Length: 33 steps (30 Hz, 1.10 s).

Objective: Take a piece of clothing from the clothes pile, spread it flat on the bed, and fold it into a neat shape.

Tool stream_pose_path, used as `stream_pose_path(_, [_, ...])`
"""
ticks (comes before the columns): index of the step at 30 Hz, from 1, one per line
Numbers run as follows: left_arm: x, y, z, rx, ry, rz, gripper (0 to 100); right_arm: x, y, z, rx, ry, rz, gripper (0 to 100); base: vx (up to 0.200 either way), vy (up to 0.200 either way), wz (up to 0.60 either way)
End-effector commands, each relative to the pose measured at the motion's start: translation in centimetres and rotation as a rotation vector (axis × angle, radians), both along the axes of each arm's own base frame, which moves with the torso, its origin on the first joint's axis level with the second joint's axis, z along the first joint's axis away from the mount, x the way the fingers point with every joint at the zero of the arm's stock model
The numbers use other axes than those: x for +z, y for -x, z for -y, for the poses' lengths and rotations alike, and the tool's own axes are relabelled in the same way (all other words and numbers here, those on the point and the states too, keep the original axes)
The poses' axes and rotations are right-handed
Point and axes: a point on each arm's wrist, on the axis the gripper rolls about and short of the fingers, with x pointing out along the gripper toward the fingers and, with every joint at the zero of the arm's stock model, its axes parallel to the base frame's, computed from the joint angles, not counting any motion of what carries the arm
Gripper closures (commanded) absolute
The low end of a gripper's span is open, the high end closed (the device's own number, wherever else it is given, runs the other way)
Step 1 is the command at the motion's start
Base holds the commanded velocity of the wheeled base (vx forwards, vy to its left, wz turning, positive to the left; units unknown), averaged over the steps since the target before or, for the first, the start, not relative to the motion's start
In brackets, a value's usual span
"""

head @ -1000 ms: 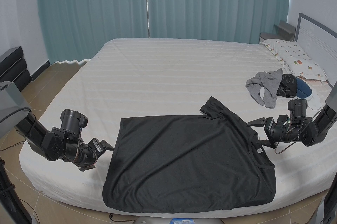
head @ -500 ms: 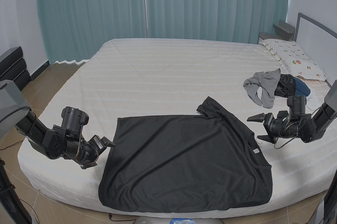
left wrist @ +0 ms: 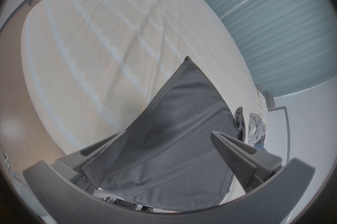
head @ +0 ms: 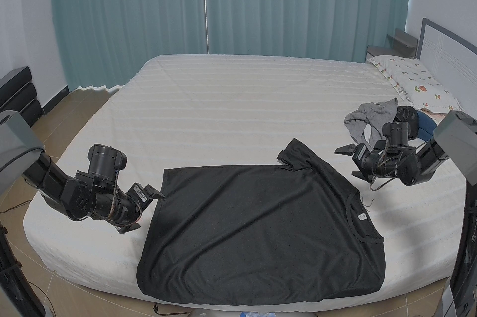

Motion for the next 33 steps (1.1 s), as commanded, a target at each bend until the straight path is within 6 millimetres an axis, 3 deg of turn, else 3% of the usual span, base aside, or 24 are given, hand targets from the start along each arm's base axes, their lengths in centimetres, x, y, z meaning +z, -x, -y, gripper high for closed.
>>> stream_pose_path(1, [-0.2,0.0,0.0,0.001,0.006,-0.011,0,-4.5,-2.5,-1.2,-0.002,0.022,-0.062,0,0.000,0.000,0.00])
stream_pose_path(6, [-0.5,-0.1,0.0,0.001,0.004,-0.020,0,-5.5,-3.6,-1.0,-0.009,0.024,-0.043,0,0.000,0.000,0.00])
stream_pose_path(15, [-0.5,-0.1,0.0,0.003,0.006,-0.016,0,-4.4,-4.7,-0.8,-0.034,0.056,0.017,0,0.000,0.000,0.00])
stream_pose_path(24, [-0.6,-0.1,0.0,0.003,0.006,-0.016,0,-6.2,-4.5,-0.9,-0.005,0.102,-0.005,0,0.000,0.000,0.00])
stream_pose_path(25, [-0.6,-0.3,0.0,0.003,0.005,-0.014,0,-6.3,-4.4,-0.8,-0.008,0.101,-0.009,100,0.000,0.000,0.00])
stream_pose_path(29, [-0.8,-0.8,-0.1,0.009,0.004,-0.012,0,-6.0,-4.3,-0.6,-0.011,0.098,-0.008,100,0.000,0.000,0.00])
stream_pose_path(33, [-0.9,-2.8,-0.4,0.029,0.000,0.024,0,-4.6,-3.8,0.4,-0.030,0.082,-0.002,100,0.000,0.000,0.00])
